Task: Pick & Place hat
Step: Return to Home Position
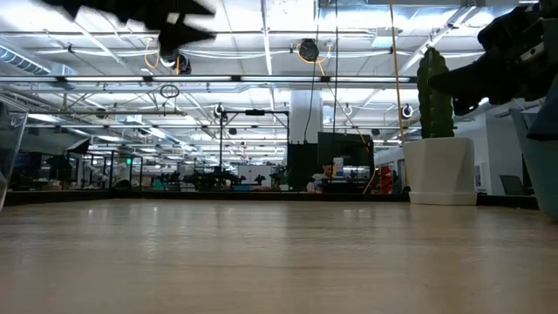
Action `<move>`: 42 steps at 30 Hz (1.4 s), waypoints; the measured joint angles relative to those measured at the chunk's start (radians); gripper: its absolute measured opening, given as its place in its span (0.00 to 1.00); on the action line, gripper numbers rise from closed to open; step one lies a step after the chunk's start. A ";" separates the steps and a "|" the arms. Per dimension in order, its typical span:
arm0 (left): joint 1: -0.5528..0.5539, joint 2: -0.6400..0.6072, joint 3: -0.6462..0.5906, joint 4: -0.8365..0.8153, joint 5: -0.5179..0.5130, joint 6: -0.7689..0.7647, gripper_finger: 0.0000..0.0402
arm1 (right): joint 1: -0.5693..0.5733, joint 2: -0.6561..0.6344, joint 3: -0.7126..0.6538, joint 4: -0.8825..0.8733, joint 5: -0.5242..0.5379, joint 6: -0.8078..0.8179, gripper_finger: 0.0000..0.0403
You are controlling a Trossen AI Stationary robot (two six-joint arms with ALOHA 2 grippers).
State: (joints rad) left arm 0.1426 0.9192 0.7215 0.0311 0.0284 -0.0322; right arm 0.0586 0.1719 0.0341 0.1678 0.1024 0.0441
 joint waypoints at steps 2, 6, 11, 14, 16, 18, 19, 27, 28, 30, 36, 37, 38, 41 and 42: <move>0.003 -0.072 -0.178 0.159 -0.097 -0.050 0.70 | 0.000 0.001 -0.001 -0.015 0.000 0.007 0.00; 0.001 -0.230 -0.495 0.437 -0.153 -0.131 0.70 | 0.000 0.005 -0.001 -0.034 0.000 0.008 0.00; -0.001 -0.433 -0.709 0.553 -0.116 -0.139 0.70 | 0.000 0.005 -0.002 -0.024 0.000 0.008 0.00; -0.002 -0.523 -0.703 0.376 -0.067 -0.122 0.70 | 0.000 0.005 -0.002 -0.023 0.001 0.008 0.00; -0.003 -0.565 -0.710 0.333 -0.029 -0.102 0.70 | 0.000 0.005 -0.002 -0.022 0.000 0.008 0.00; -0.003 -0.601 -0.710 0.296 0.008 -0.080 0.70 | 0.000 0.005 -0.002 -0.023 0.001 0.008 0.00; -0.003 -0.616 -0.710 0.270 0.021 -0.072 0.70 | 0.000 0.005 -0.002 -0.023 0.001 0.008 0.00; -0.003 -0.687 -0.710 0.130 0.024 -0.028 0.70 | 0.000 0.005 -0.002 -0.021 0.001 0.008 0.00; -0.002 -0.702 -0.710 0.134 0.024 -0.021 0.70 | 0.000 0.005 -0.002 -0.022 0.001 0.008 0.00; 0.004 -0.743 -0.710 0.122 0.024 0.003 0.70 | 0.000 0.005 -0.002 -0.021 0.000 0.008 0.00; 0.028 -0.850 -0.709 0.053 0.023 0.036 0.70 | 0.000 0.005 -0.002 -0.022 0.001 0.008 0.00; 0.029 -0.855 -0.709 0.049 0.023 0.029 0.70 | 0.000 0.005 -0.002 -0.022 0.001 0.008 0.00; 0.029 -0.857 -0.709 0.046 0.023 0.022 0.70 | 0.000 0.005 -0.002 -0.022 0.001 0.008 0.00; 0.029 -0.851 -0.709 0.046 0.023 0.003 0.70 | 0.000 0.005 -0.002 -0.022 0.001 0.008 0.00; 0.029 -0.847 -0.709 0.045 0.023 0.001 0.70 | 0.000 0.005 -0.002 -0.022 0.001 0.008 0.00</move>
State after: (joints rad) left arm 0.1719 0.0725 0.0120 0.0760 0.0513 -0.0313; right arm 0.0587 0.1772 0.0319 0.1459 0.1032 0.0517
